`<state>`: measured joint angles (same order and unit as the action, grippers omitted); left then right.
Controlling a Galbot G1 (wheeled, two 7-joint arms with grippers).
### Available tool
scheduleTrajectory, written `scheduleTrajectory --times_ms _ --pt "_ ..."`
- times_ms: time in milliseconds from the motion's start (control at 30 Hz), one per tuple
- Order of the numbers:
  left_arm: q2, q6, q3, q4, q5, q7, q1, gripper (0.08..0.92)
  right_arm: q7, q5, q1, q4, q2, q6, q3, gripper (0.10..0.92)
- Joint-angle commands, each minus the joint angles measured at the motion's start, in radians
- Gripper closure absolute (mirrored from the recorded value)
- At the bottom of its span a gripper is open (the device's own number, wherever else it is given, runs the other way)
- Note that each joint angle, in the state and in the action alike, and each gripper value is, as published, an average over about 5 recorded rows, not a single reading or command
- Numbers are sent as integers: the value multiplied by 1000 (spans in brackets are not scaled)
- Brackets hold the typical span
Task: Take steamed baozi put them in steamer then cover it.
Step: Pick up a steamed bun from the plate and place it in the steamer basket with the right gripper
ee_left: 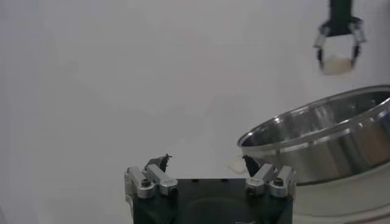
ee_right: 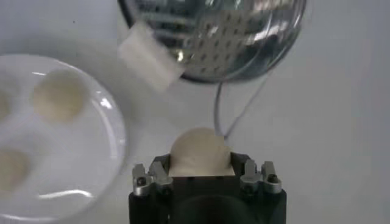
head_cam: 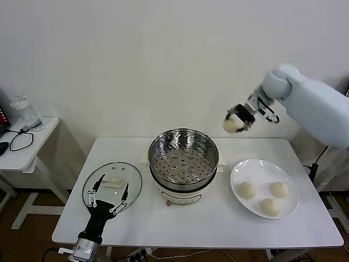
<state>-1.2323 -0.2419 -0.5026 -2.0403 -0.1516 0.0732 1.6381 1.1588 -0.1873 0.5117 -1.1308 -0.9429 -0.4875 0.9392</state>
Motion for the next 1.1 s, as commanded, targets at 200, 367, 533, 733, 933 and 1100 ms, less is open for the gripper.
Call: scheduleTrajectory --times_ms 200,367,533,733,933,1100 --pt "-4 -2 -3 -5 0 -3 -4 177 -49 -192 -32 -4 -231 -234 78 346" --pt "-7 -6 -7 -1 0 -2 -5 177 -57 -268 -102 59 -297 -270 45 329" --pt "-8 -5 -15 -6 0 0 -2 177 -70 -336 -158 122 -342 -294 8 321" --pt "-8 -8 -25 -6 0 0 1 177 -77 -373 -195 166 -362 -296 -13 321" --pt "-12 -12 -22 -6 0 0 5 177 -78 -388 -220 195 -373 -285 -21 313" --pt "-12 -15 -24 -4 0 0 7 177 -76 -399 -234 212 -379 -281 -26 305"
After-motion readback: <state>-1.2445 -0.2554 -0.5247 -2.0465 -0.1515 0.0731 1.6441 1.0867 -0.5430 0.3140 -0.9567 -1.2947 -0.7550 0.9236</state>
